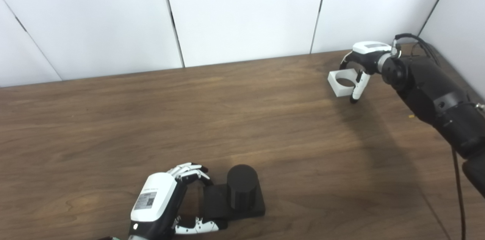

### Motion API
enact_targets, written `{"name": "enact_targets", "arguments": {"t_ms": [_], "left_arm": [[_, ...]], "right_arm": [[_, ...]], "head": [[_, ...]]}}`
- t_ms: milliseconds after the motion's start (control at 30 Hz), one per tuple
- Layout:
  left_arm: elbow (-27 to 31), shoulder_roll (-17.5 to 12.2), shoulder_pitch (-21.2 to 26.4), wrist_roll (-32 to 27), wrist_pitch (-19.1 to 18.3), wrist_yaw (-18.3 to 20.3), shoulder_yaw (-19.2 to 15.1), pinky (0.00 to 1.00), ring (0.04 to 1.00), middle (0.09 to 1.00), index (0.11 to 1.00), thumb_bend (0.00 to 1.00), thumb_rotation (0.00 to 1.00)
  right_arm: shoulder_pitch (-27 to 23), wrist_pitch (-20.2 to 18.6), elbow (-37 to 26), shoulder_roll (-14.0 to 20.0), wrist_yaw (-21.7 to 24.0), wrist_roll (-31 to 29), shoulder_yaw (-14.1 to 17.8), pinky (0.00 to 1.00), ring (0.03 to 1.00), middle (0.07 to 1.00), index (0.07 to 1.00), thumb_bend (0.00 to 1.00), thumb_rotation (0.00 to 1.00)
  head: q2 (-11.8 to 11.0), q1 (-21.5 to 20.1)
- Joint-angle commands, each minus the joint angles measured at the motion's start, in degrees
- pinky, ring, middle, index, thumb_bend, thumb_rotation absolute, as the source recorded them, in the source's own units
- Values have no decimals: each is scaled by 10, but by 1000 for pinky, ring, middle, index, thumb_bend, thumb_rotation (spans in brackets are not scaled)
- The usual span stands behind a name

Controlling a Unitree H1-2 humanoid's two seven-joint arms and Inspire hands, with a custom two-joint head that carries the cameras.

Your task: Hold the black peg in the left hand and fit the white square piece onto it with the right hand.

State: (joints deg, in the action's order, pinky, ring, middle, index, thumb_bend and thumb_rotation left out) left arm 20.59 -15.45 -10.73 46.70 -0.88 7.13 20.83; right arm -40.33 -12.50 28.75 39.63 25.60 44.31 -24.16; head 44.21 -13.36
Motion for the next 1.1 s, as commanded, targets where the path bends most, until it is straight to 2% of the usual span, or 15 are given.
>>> {"name": "enact_targets", "arguments": {"t_ms": [0, 200, 333, 367, 400, 467, 600, 833, 1000, 1067], "left_arm": [[-15, -6, -19, 1, -15, 37, 11, 736, 822, 764, 489, 506, 51], [-11, -4, -21, 6, -20, 42, 12, 742, 825, 766, 489, 505, 51], [-6, -4, -23, 4, -22, 43, 13, 746, 827, 766, 489, 505, 51], [-6, -5, -24, 4, -23, 43, 13, 746, 826, 766, 489, 505, 51], [-5, -5, -23, 4, -23, 44, 13, 746, 827, 767, 489, 505, 51], [-5, -5, -23, 4, -24, 44, 13, 747, 827, 768, 489, 505, 51], [-8, -5, -23, 4, -20, 41, 13, 743, 823, 764, 489, 506, 51], [-8, -2, -22, 6, -26, 45, 14, 749, 828, 768, 489, 505, 52], [-10, 0, -22, 6, -22, 40, 16, 742, 823, 765, 489, 506, 50], [-9, 2, -22, 8, -21, 39, 18, 741, 823, 764, 489, 506, 50]], "right_arm": [[-27, 13, -1, 8, -21, 6, 8, 862, 967, 904, 749, 891, 157], [-17, 15, -5, 9, -30, 3, 8, 827, 944, 886, 697, 844, 143], [-11, 35, 0, 8, -53, -5, 15, 795, 911, 851, 634, 807, 99], [-10, 43, 3, 7, -60, -10, 18, 789, 903, 839, 565, 668, 116], [-8, 52, 3, 6, -68, -17, 23, 782, 889, 815, 520, 582, 124], [-3, 74, 6, 7, -82, -27, 30, 773, 861, 779, 495, 537, 125], [1, 92, 8, 7, -93, -26, 29, 752, 821, 735, 486, 521, 124], [4, 95, -2, 4, -84, -22, 27, 771, 834, 740, 486, 521, 124], [19, 88, -69, 9, -56, -34, 36, 781, 840, 729, 486, 521, 126], [34, 88, -134, 15, -36, -42, 41, 782, 843, 735, 486, 521, 125]], "head": [[0, 1], [-1, 5], [1, 4], [1, 4], [1, 4], [1, 4], [0, 6], [-1, 8], [0, 17], [1, 25]]}}
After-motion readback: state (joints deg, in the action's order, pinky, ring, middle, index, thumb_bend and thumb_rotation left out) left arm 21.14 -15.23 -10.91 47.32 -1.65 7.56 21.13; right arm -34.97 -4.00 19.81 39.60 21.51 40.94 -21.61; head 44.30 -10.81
